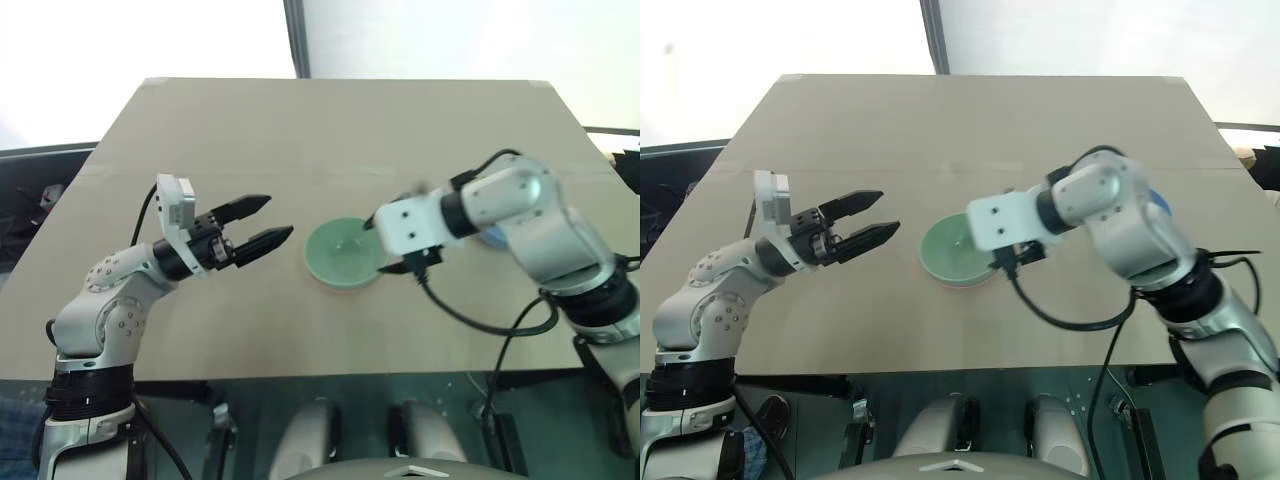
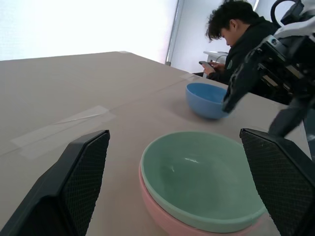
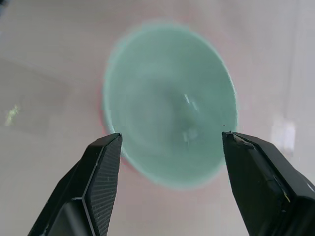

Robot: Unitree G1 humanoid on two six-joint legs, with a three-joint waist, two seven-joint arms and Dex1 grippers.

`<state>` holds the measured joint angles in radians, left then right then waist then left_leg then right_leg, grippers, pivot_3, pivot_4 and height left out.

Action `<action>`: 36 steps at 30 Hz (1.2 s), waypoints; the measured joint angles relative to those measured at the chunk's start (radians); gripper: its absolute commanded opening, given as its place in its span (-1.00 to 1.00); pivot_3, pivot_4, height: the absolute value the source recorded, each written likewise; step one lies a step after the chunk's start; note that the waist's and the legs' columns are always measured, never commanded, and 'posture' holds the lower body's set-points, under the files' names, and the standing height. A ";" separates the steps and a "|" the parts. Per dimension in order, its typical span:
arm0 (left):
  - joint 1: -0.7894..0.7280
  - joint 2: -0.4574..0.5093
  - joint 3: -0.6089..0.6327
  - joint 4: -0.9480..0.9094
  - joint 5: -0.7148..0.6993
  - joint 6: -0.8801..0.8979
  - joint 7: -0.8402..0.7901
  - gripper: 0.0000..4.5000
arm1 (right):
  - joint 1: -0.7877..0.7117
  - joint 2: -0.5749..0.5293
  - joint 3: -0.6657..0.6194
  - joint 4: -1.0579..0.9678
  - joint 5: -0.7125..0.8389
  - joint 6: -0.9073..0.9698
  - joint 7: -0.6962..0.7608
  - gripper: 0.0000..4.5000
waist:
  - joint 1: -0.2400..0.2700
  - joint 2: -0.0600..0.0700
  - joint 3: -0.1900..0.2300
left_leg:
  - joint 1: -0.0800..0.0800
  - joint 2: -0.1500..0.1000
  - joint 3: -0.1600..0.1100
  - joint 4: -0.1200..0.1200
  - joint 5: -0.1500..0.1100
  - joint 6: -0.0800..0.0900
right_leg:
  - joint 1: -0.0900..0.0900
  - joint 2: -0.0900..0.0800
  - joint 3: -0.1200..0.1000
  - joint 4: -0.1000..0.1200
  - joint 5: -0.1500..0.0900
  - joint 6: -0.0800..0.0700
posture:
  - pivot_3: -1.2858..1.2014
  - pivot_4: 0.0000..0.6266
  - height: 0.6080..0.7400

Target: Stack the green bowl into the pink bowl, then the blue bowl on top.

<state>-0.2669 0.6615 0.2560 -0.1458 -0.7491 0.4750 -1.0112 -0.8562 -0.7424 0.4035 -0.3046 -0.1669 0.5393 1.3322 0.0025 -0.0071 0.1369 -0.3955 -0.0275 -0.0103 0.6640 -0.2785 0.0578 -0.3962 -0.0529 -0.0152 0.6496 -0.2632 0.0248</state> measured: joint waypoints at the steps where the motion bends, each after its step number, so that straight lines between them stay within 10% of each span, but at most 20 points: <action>1: -0.002 -0.004 -0.005 0.000 0.000 -0.001 -0.008 1.00 | 0.024 -0.042 -0.023 0.041 -0.016 -0.001 -0.027 0.52 | 0.003 0.000 0.000 | 0.000 0.000 0.000 0.000 0.000 0.000 | 0.000 -0.001 0.000 -0.001 0.000 0.000 | 0.03 -0.52 1.00; 20: -0.113 -0.020 -0.151 0.002 0.000 0.021 -0.171 1.00 | 0.321 -0.175 -0.221 0.187 0.004 0.238 -0.282 0.52 | -0.001 0.000 0.000 | -0.002 0.001 0.001 0.000 0.000 0.001 | 0.001 0.001 0.000 -0.003 0.000 0.000 | 0.03 -0.52 1.00; 28: -0.121 -0.020 -0.150 0.002 0.002 0.022 -0.177 1.00 | 0.359 -0.172 -0.221 0.298 0.025 0.199 -0.351 -0.89 | -0.002 0.000 0.000 | -0.002 0.001 0.001 0.001 0.000 0.001 | 0.001 0.002 0.000 -0.002 0.000 0.000 | 0.03 -0.52 1.00; 36: -0.104 -0.020 -0.149 0.001 0.002 0.022 -0.172 1.00 | 0.361 -0.174 -0.224 0.271 0.051 0.193 -0.357 -0.97 | -0.001 0.000 0.000 | -0.002 0.002 0.001 0.003 0.000 0.001 | 0.001 0.002 0.000 -0.001 0.000 0.001 | 0.03 -0.52 1.00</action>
<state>-0.3707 0.6420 0.1071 -0.1445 -0.7473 0.4966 -1.1833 -0.4952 -0.9165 0.1794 -0.0337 -0.1157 0.7319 0.9756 0.0010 -0.0070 0.1369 -0.3974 -0.0259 -0.0095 0.6670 -0.2786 0.0589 -0.3948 -0.0506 -0.0151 0.6485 -0.2629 0.0254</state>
